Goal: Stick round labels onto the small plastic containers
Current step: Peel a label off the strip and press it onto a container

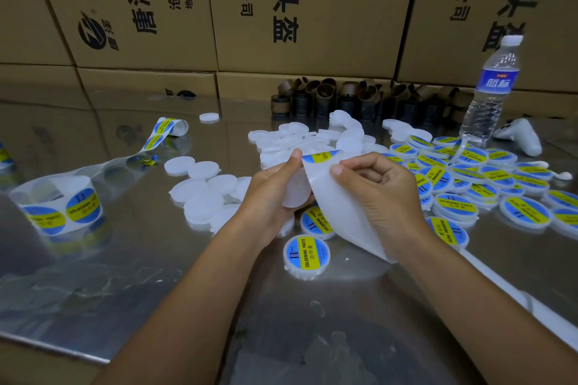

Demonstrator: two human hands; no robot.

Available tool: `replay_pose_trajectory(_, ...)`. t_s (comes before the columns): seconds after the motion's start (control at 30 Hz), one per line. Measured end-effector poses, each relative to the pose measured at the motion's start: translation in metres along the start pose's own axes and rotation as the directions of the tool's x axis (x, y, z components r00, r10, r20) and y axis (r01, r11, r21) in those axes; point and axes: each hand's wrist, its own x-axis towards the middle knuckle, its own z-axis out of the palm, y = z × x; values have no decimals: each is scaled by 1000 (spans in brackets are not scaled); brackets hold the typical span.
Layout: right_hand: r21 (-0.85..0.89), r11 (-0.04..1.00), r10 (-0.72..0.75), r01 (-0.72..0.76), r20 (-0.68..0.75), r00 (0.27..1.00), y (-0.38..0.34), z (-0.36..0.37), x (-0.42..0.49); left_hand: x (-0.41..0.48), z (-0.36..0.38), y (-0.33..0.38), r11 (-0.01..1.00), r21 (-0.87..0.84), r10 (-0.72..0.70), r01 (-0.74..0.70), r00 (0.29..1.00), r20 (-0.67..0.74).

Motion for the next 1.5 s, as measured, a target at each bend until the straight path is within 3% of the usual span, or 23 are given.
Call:
replay_pose_trajectory(0.13, -48, 999, -6, 9, 60, 998, 2, -1, 1, 0, -1, 2, 995, -88, 37, -38, 999, -11)
replay_pose_trajectory(0.33, -113, 994, 2, 10, 107, 994, 8, -1, 3, -1, -3, 1, 989, -74, 124, -126, 992, -21)
replay_pose_trajectory(0.43, -237, 964, -104, 119, 74, 992, 10, -1, 3, 0, -3, 0, 982, -73, 169, -172, 985, -39)
replay_pose_trajectory(0.5, -400, 890, -229, 219, 25, 973, 12, 1, 1, 1, -4, -1, 978, -75, 192, -194, 981, -38)
replay_pose_trajectory(0.63, -716, 592, -488, 371, 48, 872, 16, 0, 0, 2, -4, -3, 977, -26, 209, -209, 978, -14)
replay_pose_trajectory(0.87, -767, 405, -622, 497, 168, 765, 15, -1, 2, -2, 0, -5, 982, 50, 182, -183, 983, 20)
replay_pose_trajectory(1.2, -771, 400, -599, 496, 190, 778, 16, -3, 4, -6, 2, -7, 980, 66, 178, -187, 976, 127)
replay_pose_trajectory(1.5, -762, 420, -608, 494, 168, 776, 16, -4, 4, -3, 2, -9, 984, 78, 150, -160, 982, 117)
